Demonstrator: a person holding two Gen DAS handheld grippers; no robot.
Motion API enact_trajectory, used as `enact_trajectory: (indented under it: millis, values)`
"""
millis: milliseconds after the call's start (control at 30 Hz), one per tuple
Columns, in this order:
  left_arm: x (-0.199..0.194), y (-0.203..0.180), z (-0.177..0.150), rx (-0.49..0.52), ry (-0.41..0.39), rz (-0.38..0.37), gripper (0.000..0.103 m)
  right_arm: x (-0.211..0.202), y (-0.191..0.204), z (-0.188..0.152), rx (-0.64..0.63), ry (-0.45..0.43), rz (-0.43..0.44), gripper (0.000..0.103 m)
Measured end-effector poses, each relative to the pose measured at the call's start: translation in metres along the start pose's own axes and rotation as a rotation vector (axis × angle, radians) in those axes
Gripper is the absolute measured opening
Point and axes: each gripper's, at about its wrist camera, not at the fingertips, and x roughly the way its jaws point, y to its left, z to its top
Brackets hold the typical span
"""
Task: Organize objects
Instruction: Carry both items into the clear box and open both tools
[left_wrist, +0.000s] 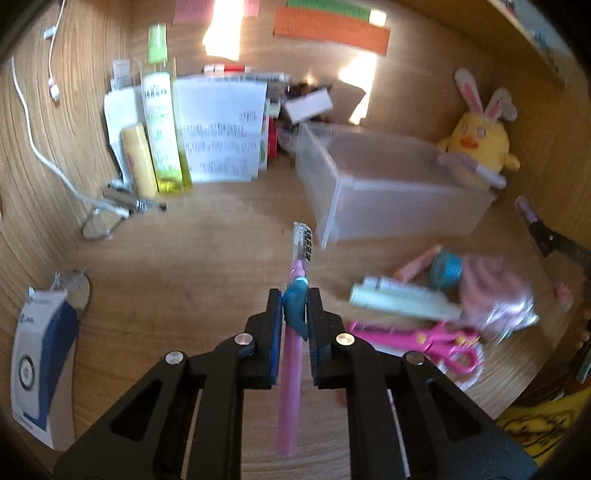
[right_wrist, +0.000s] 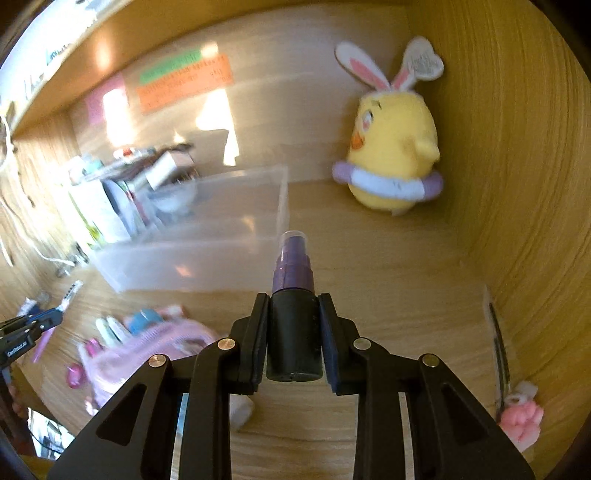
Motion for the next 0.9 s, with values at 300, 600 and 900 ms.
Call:
enact_trajectory:
  millis: [300, 600, 900]
  values:
    - [-0.018, -0.018, 0.052, 0.019, -0.109, -0.014, 0.012, 0.0, 0.021, 0.036, -0.068, -0.072, 0.067, 0.023]
    - [0.006, -0.036, 0.089, 0.033, -0.079, -0.075, 0.012, 0.016, 0.02, 0.05, -0.054, -0.059, 0.141, 0.023]
    - [0.04, -0.049, 0.114, 0.043, -0.008, -0.13, 0.012, 0.034, 0.01, 0.083, -0.042, -0.041, 0.211, 0.023]
